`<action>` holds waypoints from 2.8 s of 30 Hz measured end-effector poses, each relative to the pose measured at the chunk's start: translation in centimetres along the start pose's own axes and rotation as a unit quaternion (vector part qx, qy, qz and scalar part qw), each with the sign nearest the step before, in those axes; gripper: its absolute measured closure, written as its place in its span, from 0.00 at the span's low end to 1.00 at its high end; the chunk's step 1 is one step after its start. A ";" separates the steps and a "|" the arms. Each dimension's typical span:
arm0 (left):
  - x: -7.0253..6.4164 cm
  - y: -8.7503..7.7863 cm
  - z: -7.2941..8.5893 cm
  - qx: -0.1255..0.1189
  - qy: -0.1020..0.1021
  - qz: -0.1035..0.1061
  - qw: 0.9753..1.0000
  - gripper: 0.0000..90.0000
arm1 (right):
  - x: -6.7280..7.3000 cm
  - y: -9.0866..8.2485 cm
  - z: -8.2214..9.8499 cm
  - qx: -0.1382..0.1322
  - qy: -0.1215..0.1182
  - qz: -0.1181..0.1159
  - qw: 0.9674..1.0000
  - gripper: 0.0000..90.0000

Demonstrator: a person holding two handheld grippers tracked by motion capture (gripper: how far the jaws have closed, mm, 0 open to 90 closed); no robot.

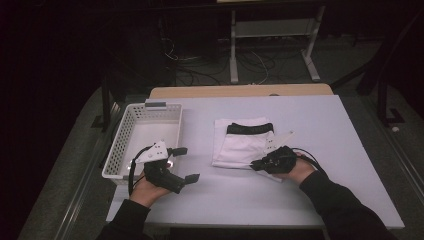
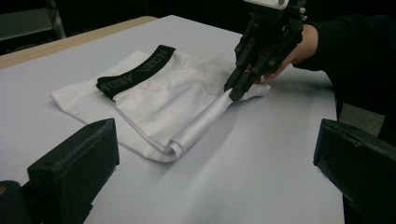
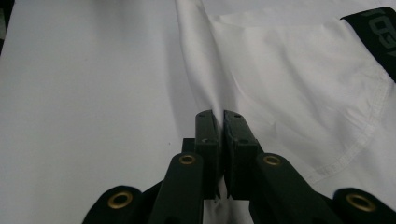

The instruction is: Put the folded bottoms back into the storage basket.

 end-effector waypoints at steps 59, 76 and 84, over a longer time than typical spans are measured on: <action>0.0 0.0 0.0 0.002 0.001 -0.004 1.000 0.00 | 6.7 -2.4 2.1 0.006 -0.013 -0.048 0.999 0.93; -0.1 0.0 0.0 0.002 0.002 -0.005 1.000 0.00 | 7.5 -1.4 3.2 0.038 -0.016 -0.061 0.997 0.83; -0.1 0.0 0.0 0.002 0.002 -0.005 1.000 0.00 | 7.4 -2.0 2.9 0.010 0.012 -0.037 0.999 0.53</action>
Point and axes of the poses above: each handheld gripper's, and its own axes: y roughly forward along the jaws, z roughly out of its underside, x roughly to its left, the point moved 4 cm from there along y, roughly forward along the jaws, and after that the axes turned 10 degrees about -x, right-handed, at the moved point
